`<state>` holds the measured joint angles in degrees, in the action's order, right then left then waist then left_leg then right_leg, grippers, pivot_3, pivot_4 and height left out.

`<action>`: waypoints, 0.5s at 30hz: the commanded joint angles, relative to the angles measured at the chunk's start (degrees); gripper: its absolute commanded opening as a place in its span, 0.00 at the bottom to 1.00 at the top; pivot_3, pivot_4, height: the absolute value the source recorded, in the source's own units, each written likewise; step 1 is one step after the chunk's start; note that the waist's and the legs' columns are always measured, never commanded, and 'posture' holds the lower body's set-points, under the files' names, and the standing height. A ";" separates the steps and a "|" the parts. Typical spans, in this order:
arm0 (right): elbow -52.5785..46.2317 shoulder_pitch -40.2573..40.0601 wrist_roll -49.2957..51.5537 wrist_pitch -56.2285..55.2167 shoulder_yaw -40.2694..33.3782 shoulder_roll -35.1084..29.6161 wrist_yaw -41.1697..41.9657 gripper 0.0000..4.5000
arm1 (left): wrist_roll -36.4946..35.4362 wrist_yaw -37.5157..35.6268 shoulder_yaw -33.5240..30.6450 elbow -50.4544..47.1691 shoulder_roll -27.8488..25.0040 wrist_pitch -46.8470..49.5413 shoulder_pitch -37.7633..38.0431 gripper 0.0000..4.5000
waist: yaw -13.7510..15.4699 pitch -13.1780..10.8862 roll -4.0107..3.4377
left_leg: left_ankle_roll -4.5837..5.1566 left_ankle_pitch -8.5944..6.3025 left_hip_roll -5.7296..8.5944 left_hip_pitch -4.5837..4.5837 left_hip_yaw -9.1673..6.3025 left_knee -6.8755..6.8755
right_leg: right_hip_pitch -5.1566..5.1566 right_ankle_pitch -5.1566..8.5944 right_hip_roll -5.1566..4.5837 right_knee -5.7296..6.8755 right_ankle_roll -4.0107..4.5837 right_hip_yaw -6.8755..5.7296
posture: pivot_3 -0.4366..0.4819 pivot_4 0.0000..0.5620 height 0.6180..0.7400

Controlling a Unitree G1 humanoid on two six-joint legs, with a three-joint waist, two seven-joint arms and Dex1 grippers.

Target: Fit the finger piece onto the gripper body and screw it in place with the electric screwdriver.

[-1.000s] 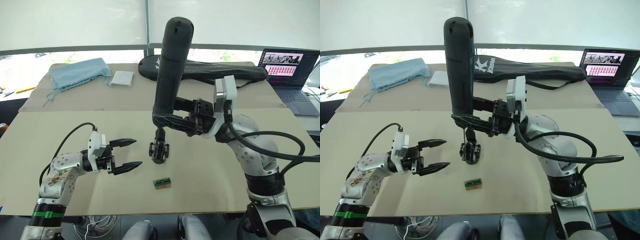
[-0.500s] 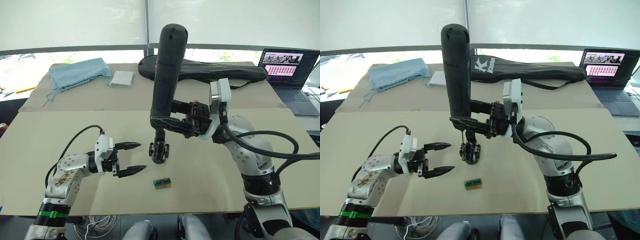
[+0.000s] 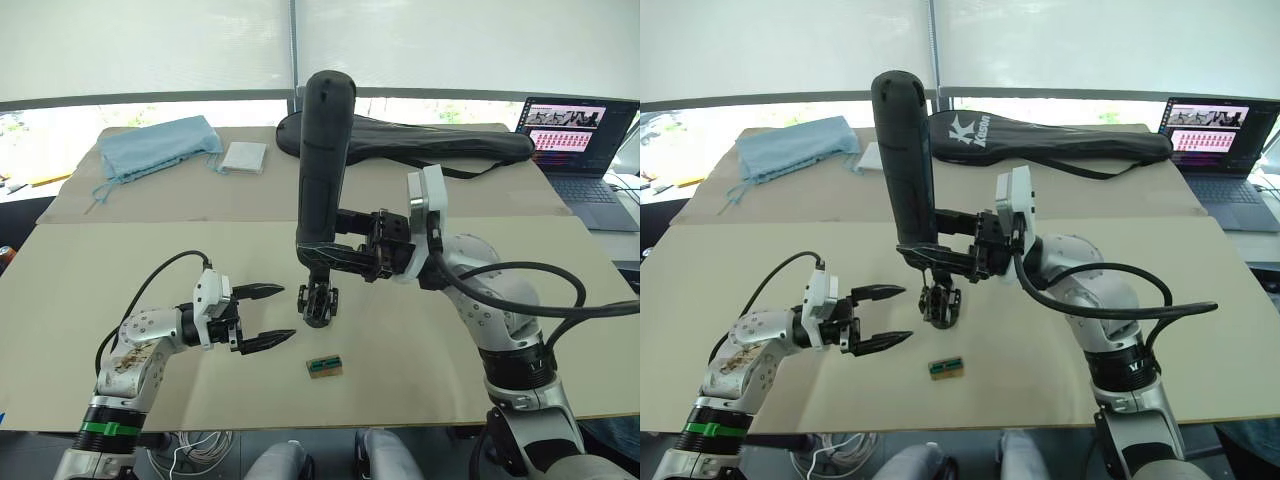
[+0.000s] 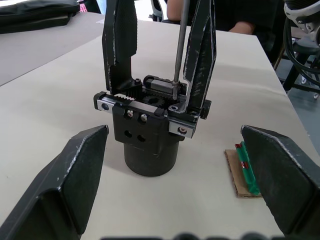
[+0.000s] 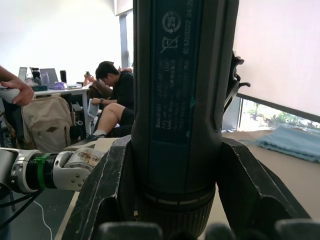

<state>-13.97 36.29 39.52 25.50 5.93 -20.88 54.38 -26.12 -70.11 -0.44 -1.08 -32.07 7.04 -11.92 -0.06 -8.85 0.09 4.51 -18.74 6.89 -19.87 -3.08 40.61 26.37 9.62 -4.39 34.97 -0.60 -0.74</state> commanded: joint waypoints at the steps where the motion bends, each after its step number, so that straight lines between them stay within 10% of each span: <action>1: -1.88 1.83 0.89 -0.42 -1.13 0.60 0.19 0.42 | 1.83 0.06 1.15 0.61 0.39 -3.06 -1.17 1.00 | 0.02 0.00 0.00 | 0.00 0.00 0.00 0.00 0.00 0.00 | 0.00 0.00 0.00 0.00 0.00 0.00 | 0.48 0.27 1.00; 15: -2.05 2.07 0.78 0.04 -0.94 0.52 0.12 0.42 | 5.36 0.91 3.58 6.29 3.56 -8.43 -3.81 1.00 | 0.00 0.00 0.00 | 0.00 0.00 0.00 -0.01 0.00 0.00 | 0.00 0.00 -0.01 0.00 0.00 0.01 | 0.48 0.27 1.00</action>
<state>-13.96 36.67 39.49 25.72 6.07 -20.79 54.50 -20.49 -69.24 3.14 5.55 -28.65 -0.20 -15.10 -0.06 -8.85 0.09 4.51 -18.74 6.89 -19.88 -3.08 40.61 26.37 9.62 -4.40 34.97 -0.60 -0.74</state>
